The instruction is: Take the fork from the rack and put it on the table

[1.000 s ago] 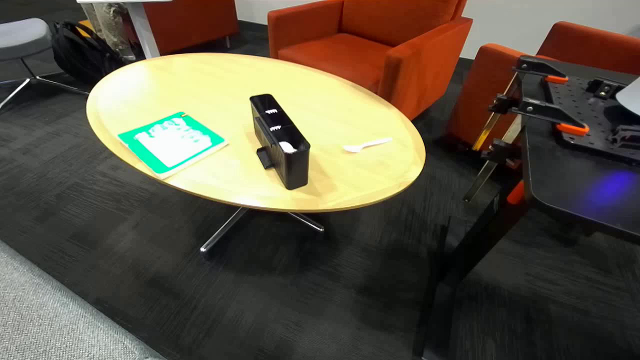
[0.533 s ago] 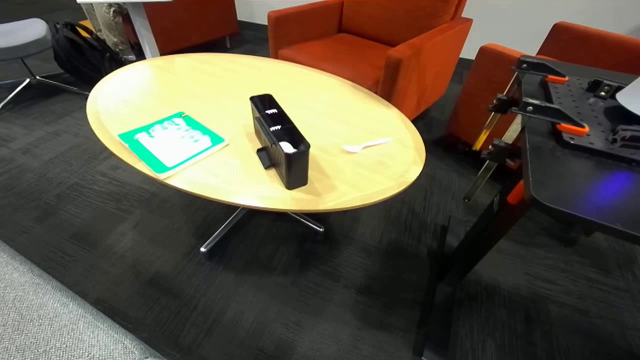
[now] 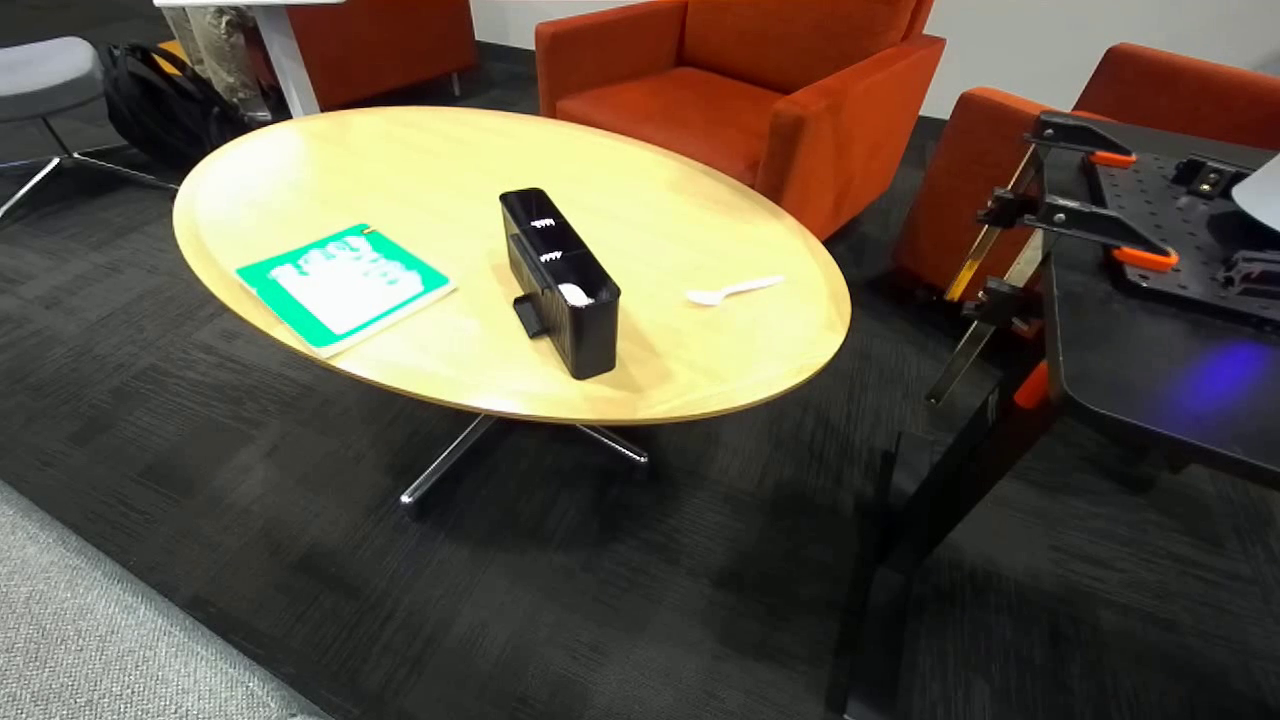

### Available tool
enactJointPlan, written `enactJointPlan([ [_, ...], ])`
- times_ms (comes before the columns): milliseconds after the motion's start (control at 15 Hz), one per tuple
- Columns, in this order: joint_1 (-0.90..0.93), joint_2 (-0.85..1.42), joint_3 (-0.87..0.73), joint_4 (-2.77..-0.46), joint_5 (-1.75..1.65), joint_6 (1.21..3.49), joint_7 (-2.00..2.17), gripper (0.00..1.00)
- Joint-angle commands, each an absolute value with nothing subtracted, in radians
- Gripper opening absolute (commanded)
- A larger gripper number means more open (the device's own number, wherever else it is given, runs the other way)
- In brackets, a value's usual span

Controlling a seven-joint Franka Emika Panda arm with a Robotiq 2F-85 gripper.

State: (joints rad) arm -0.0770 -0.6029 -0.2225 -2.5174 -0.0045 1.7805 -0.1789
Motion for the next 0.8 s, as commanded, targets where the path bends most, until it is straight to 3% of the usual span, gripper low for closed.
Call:
enactJointPlan([
  [0, -0.001, -0.463, -0.168, -2.498, 0.079, 1.929, -0.221, 1.00],
  [733, 0.079, 0.000, 0.038, -2.324, 0.191, 2.388, 0.035, 1.00],
])
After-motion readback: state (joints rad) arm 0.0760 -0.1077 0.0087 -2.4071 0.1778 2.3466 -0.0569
